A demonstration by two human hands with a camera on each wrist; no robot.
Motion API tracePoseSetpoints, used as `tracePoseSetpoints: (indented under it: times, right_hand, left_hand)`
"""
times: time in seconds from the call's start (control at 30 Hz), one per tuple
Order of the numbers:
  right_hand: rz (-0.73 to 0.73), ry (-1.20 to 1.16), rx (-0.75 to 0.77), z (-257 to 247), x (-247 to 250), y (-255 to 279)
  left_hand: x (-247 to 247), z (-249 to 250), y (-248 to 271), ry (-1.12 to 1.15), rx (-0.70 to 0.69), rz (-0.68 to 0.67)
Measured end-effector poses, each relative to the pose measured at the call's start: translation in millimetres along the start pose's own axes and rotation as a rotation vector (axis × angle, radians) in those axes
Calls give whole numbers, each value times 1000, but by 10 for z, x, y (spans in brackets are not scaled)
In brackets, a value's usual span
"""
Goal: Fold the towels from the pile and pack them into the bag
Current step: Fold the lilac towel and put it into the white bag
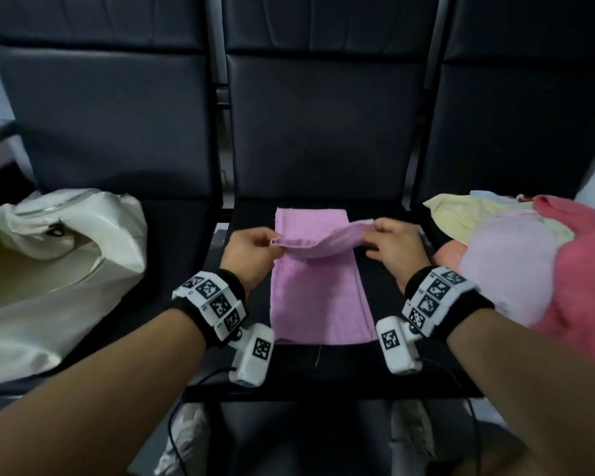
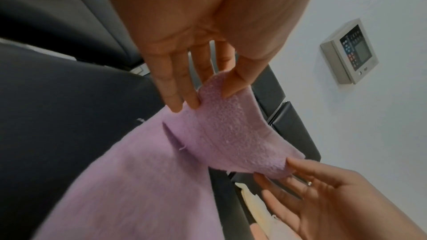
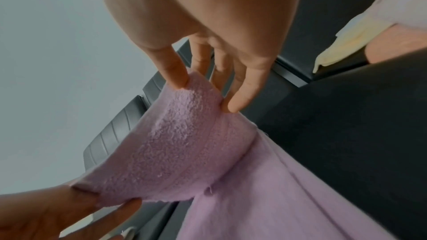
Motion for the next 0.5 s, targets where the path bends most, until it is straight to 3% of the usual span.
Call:
tracePoseSetpoints:
  times: [0.2,0.33,0.5]
  right_hand:
    - [15,103,-93,569,123,449]
    - [-6,142,-181,872,123,652]
    - [-9,159,-139,968,126,764]
  left_hand:
    - [-103,-428,491,-113,149,-26]
    - [-140,-545,697,-243,150,-11]
    - [-158,-672,762,-305,175,-7]
Point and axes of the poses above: each hand's wrist, its own y-axis away from the middle knuckle, its own x-axis out of the back of the hand, z = x × y, the point moved 8 cm from there along -y, towards the middle knuckle, and after that the axes turned 2 degrees about z, right-handed, at the moved point
